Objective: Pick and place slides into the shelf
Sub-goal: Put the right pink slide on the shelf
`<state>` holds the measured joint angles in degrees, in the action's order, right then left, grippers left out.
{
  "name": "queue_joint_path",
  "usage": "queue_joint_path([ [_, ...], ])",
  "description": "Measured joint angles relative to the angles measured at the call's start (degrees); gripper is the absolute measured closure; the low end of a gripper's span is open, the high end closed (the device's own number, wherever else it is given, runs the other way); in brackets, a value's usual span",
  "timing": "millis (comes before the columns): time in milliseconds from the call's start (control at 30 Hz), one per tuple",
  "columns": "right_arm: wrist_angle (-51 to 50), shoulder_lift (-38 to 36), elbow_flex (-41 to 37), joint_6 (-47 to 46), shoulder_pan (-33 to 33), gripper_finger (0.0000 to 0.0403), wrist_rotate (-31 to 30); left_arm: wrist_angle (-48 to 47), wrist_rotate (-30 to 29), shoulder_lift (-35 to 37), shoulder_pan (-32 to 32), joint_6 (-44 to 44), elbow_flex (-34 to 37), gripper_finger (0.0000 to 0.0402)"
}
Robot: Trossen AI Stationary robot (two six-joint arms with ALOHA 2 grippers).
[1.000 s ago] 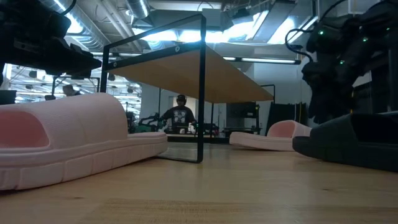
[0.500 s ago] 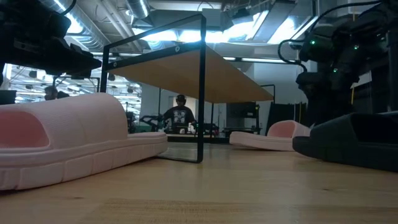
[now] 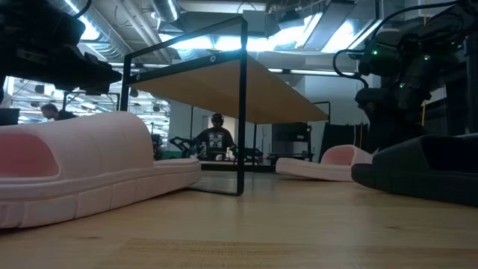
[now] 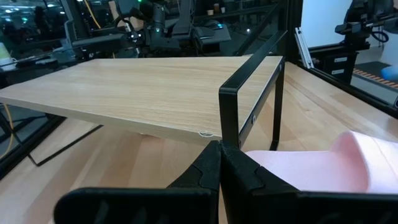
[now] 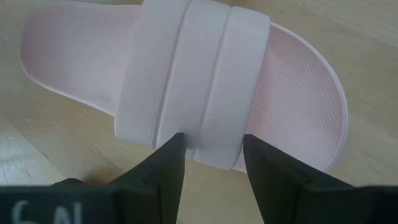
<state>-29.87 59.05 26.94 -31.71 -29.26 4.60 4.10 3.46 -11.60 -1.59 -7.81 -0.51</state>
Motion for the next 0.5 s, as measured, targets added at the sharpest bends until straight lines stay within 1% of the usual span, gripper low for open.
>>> queue_joint_path([
  [133, -0.7, 0.0, 0.0, -1.1, 0.0, 0.0237, 0.0, 0.0, 0.0, 0.0, 0.0, 1.7, 0.0, 0.0401],
  [267, -4.4, -0.6, -0.3, -1.1, 0.0, 0.0237, 0.0, 0.0, 0.0, 0.0, 0.0, 2.8, 0.0, 0.0401],
  [500, 0.7, -1.0, -0.1, -0.8, 0.0, 0.0237, 0.7, 0.0, 0.0, 0.0, 0.0, 2.8, 0.0, 0.0401],
])
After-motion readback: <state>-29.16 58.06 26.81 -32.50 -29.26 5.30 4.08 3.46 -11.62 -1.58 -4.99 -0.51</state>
